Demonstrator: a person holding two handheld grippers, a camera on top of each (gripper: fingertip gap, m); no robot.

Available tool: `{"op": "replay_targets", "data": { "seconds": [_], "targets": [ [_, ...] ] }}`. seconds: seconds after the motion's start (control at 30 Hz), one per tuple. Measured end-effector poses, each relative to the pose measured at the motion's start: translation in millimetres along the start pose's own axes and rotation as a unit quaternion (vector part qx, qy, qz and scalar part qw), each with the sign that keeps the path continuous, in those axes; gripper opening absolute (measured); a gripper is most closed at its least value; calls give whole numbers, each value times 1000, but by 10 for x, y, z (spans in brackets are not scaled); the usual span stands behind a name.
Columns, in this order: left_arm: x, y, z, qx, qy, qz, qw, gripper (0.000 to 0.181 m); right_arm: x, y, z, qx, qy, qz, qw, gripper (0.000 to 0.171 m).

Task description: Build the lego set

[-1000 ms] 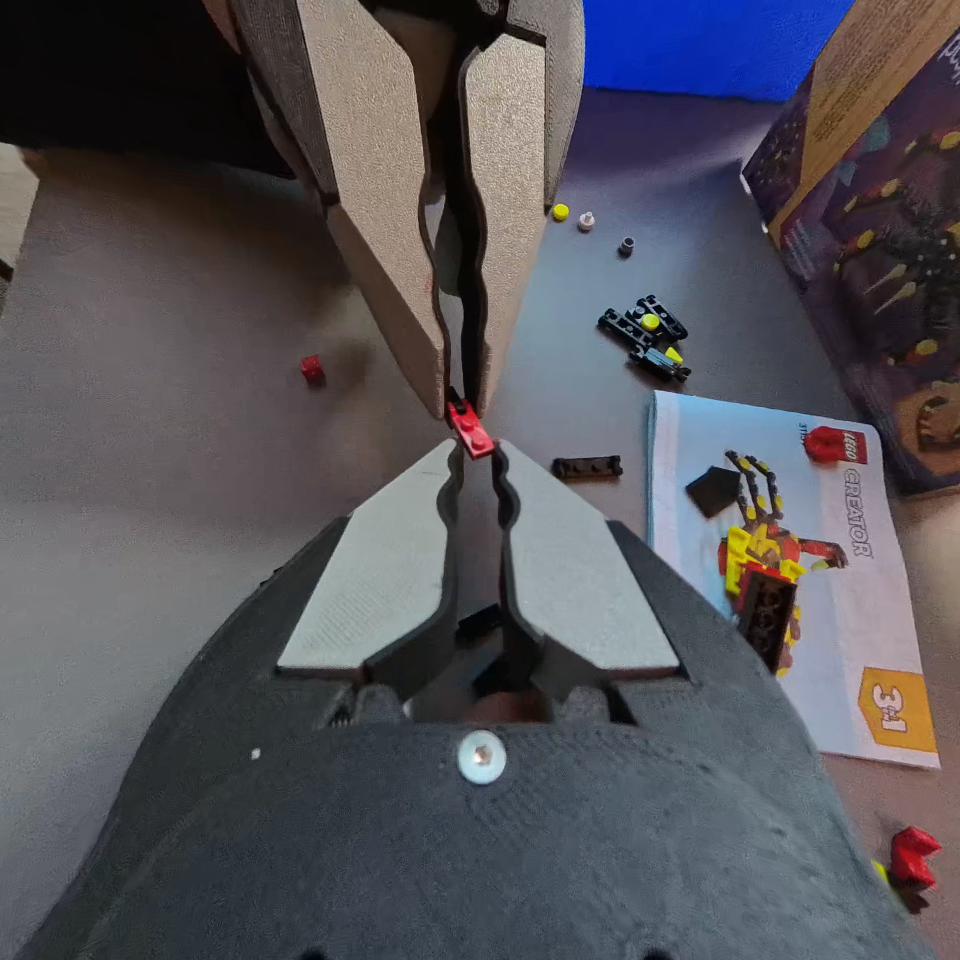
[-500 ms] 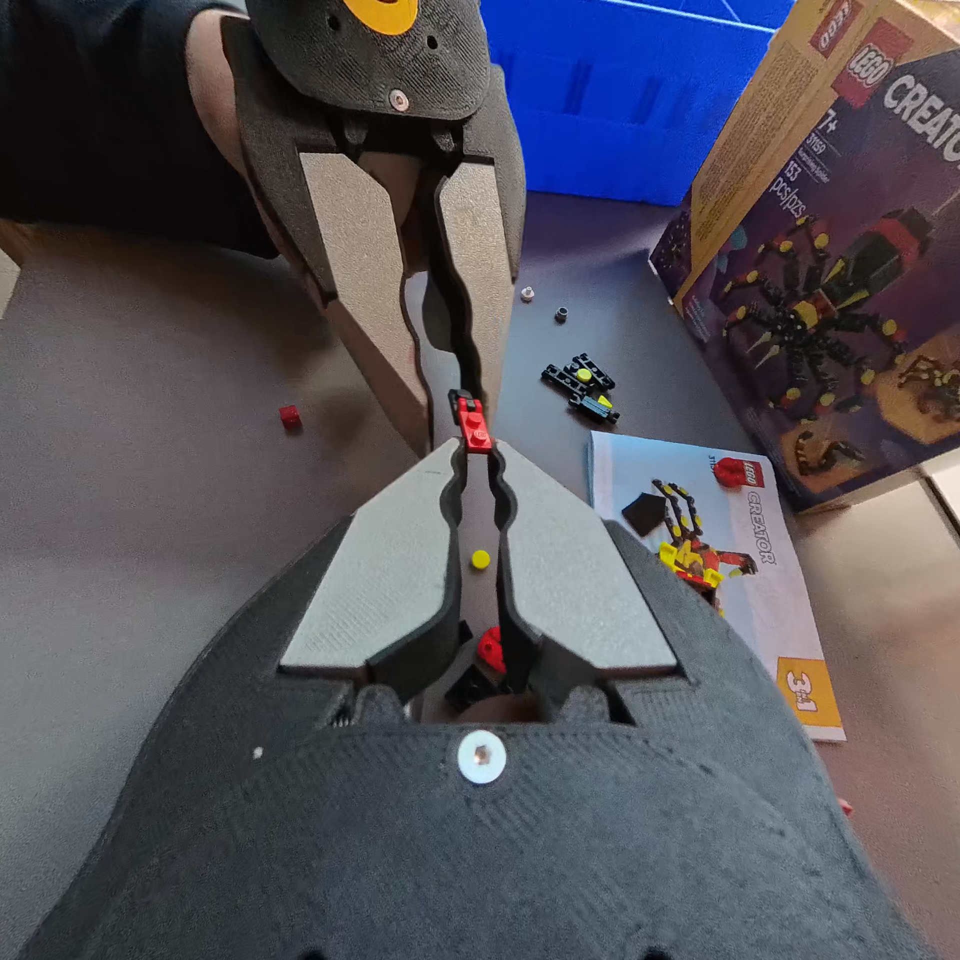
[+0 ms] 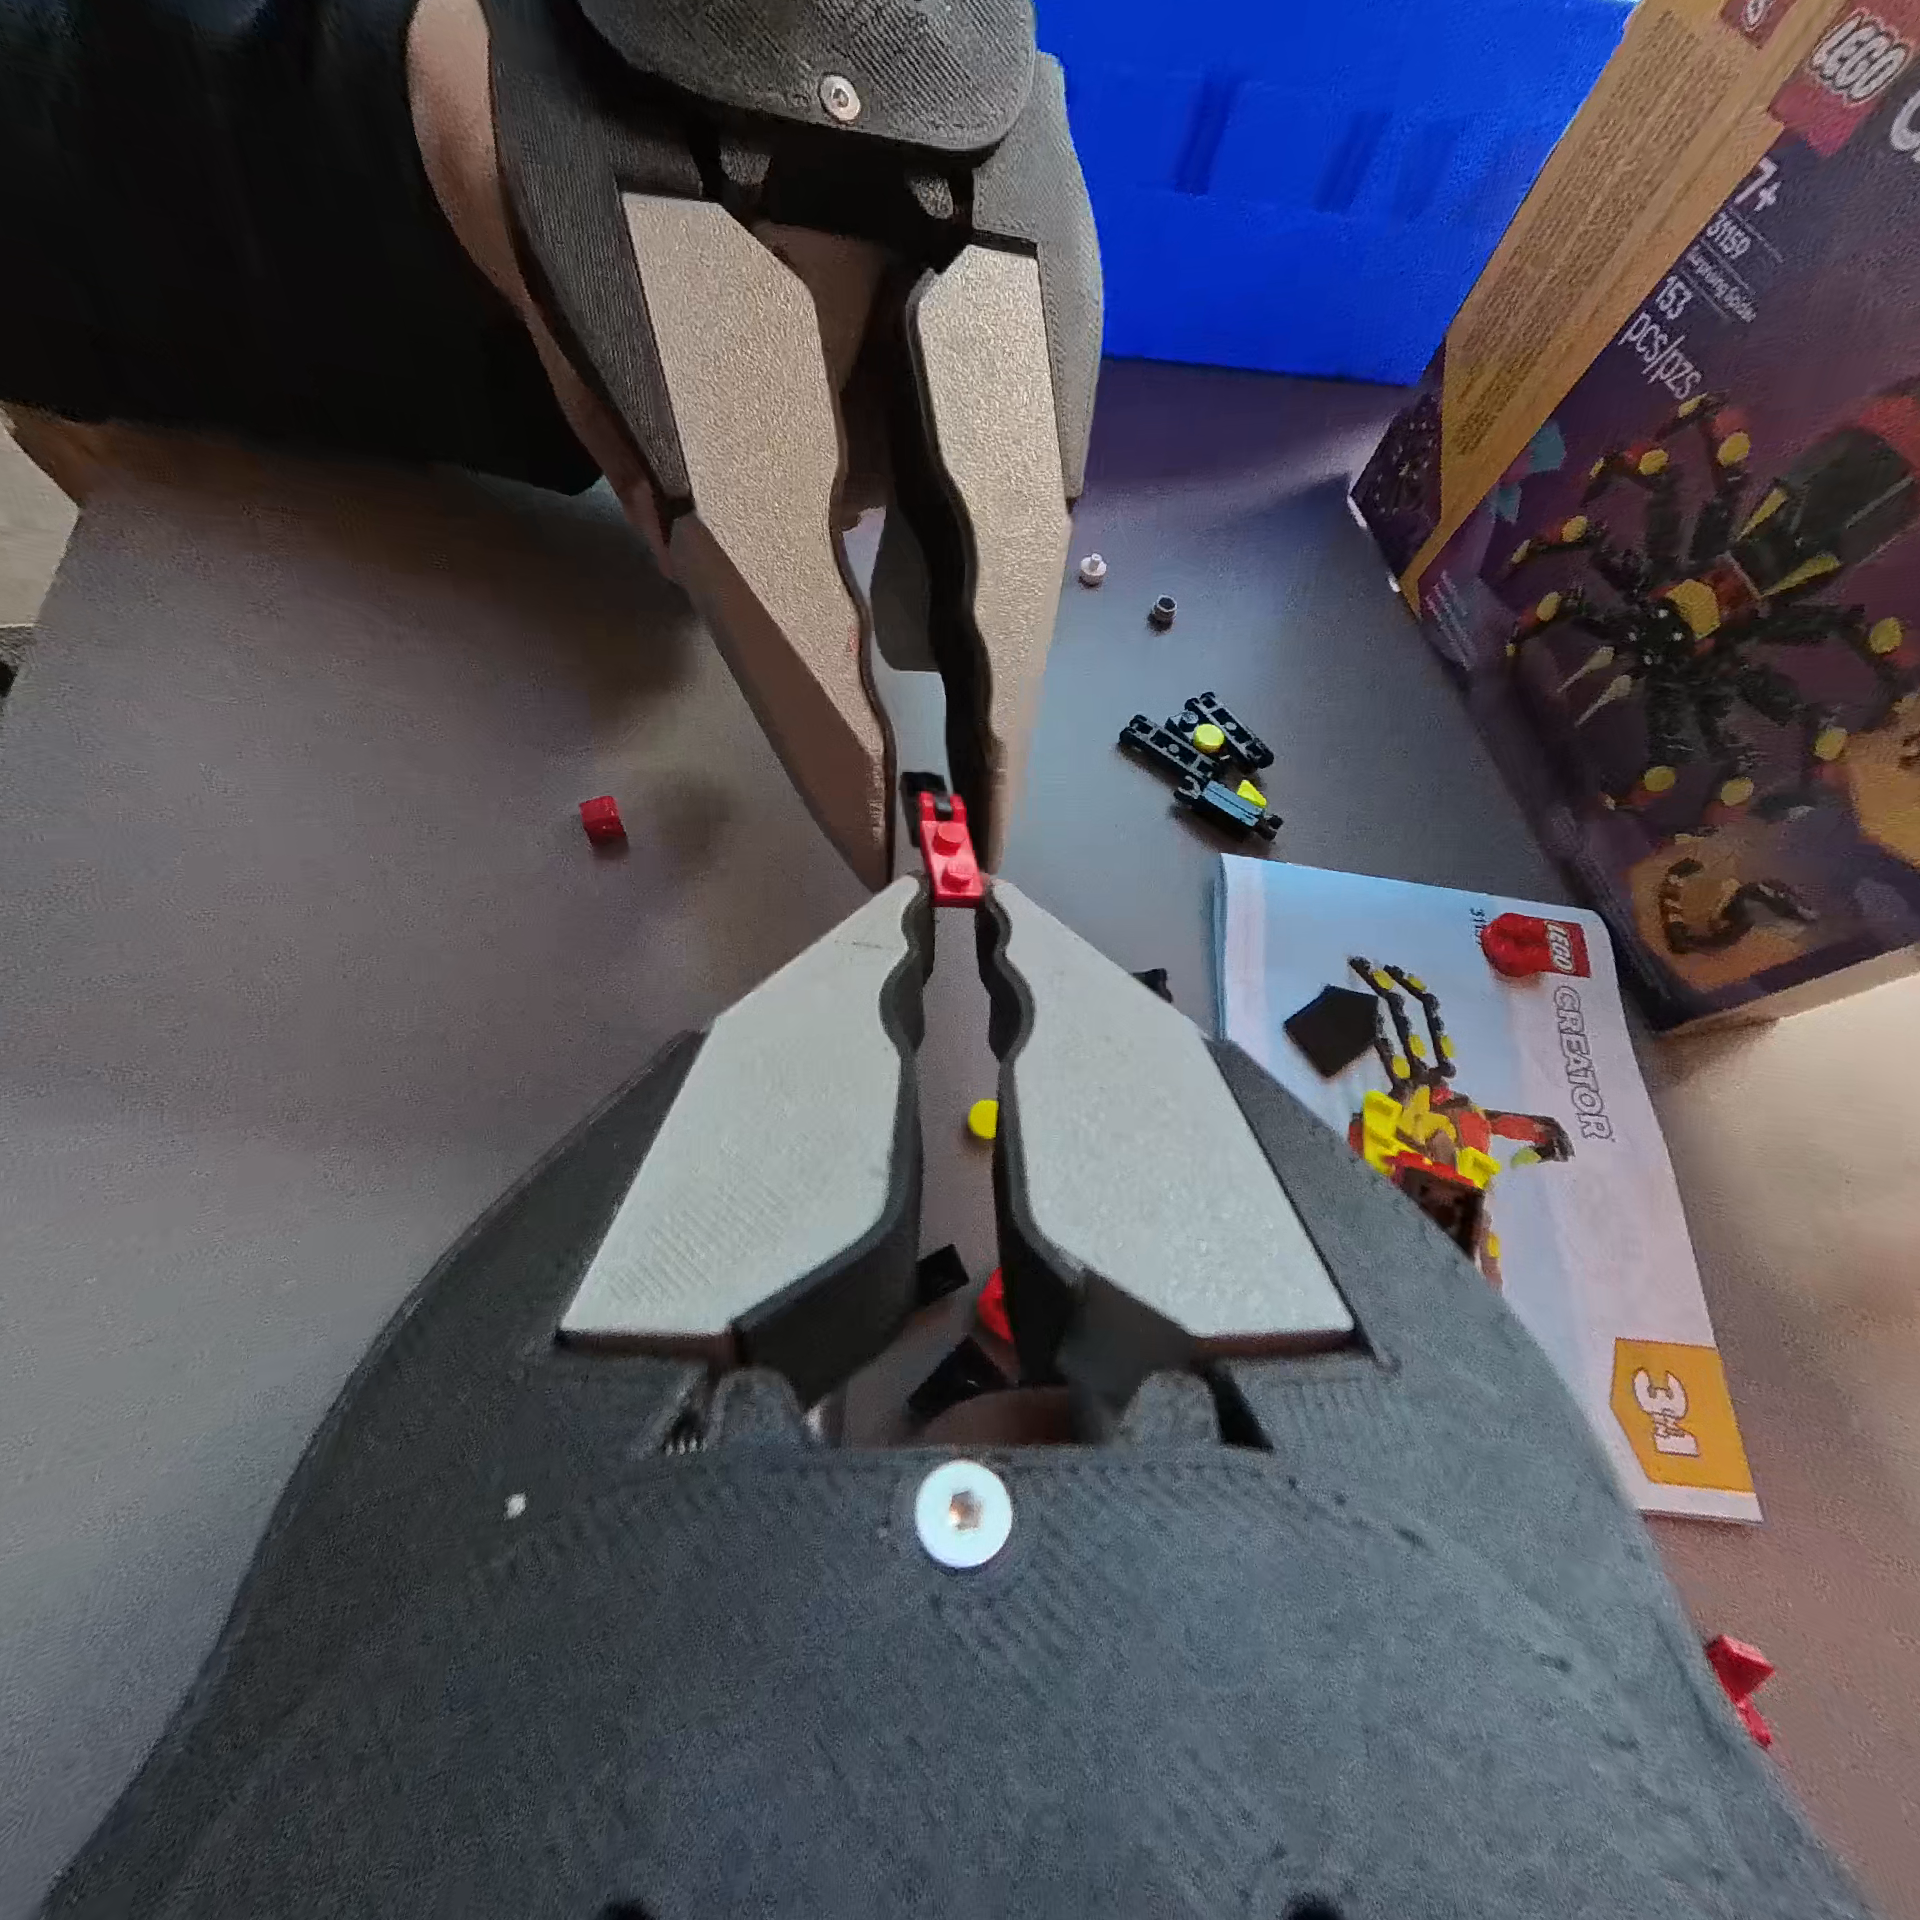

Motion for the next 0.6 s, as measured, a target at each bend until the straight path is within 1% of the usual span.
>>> {"op": "replay_targets", "data": {
  "seconds": [0.03, 0.1, 0.17, 0.23, 0.27, 0.3, 0.37, 0.5, 0.57, 0.6],
  "targets": [
    [4, 8, 1, 1, -3, -2, 1000, 7, 4, -6, 0, 2, 1, 1, 1000, 5],
    [5, 22, -2, 0, -10, -3, 1000, 6, 0, -10, -6, 1, -5, -2, 1000, 5],
    [7, 18, 8, -3, 5, 2, 1000, 5, -2, -10, -22, 18, -7, -8, 1000, 6],
    [30, 12, 27, 5, 19, 7, 1000, 5, -9, -12, -20, 55, 20, -11, 998, 23],
    [41, 9, 36, 13, 28, 5, 1000, 5, -6, -20, 18, 62, 48, -8, 997, 20],
    [51, 7, 48, 21, 40, 3, 999, 5, -2, -34, 65, 69, 79, -7, 994, 14],
    [80, 10, 66, 34, 61, 9, 998, 5, 8, -72, 133, 96, 130, 0, 987, 12],
    [140, 12, 91, 54, 93, 20, 994, 5, 17, -124, 188, 106, 164, 17, 981, 13],
    [170, 7, 79, 60, 88, 25, 994, 5, 20, -137, 201, 112, 176, 23, 978, 6],
    [173, 17, 74, 54, 78, 22, 995, 5, 13, -142, 201, 114, 172, 23, 978, 6]
  ]
}}
Point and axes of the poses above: each gripper's, where its closed fingertips meet, y back along the fingers, x out of its underside, z = x × y across the jaws, the point moved 10 cm from there along y, back along the fingers, and after that the axes turned 8 degrees about -y, right-handed, at the moved point
